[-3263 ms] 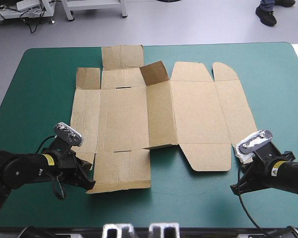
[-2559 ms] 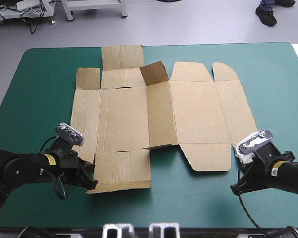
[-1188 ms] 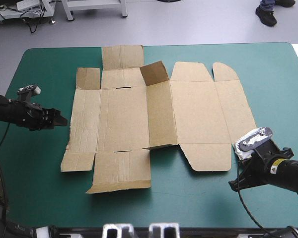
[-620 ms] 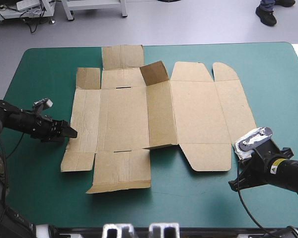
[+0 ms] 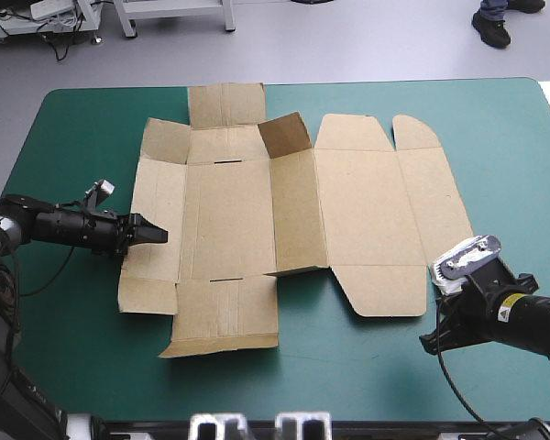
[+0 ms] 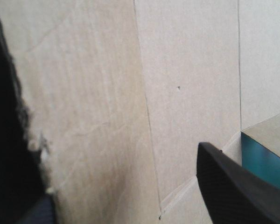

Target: Fold the box

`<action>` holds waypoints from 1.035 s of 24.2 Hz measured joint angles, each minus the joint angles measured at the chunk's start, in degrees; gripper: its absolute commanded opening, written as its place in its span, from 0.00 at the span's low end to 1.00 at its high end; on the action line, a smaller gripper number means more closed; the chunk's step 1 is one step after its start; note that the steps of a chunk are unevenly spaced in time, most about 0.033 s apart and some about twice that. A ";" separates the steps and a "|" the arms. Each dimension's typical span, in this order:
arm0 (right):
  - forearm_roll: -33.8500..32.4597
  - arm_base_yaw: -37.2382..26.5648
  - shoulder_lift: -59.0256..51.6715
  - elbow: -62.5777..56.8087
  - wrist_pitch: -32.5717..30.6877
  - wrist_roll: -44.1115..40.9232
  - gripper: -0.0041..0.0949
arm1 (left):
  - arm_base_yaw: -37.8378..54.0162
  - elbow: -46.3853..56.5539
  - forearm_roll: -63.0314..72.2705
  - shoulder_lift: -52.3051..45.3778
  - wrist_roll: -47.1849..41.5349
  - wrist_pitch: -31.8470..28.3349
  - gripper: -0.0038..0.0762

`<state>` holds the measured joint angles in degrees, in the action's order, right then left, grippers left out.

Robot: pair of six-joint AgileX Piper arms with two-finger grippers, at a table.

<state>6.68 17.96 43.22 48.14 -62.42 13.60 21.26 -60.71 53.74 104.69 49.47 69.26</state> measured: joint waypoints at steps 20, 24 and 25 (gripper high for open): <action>0.10 0.00 0.00 0.00 0.00 0.00 0.02 | -11.07 -1.22 1.60 -1.08 5.25 -2.63 0.03; 0.10 0.00 0.00 0.00 0.11 0.00 0.02 | -12.31 -4.47 -2.10 -5.35 5.29 -1.62 0.03; 0.10 0.00 0.00 0.00 0.25 0.00 0.02 | -12.76 -5.61 -3.58 -6.69 4.93 -1.49 0.03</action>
<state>6.78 17.96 43.22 48.14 -62.17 13.60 8.51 -66.31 50.15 98.00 54.41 67.77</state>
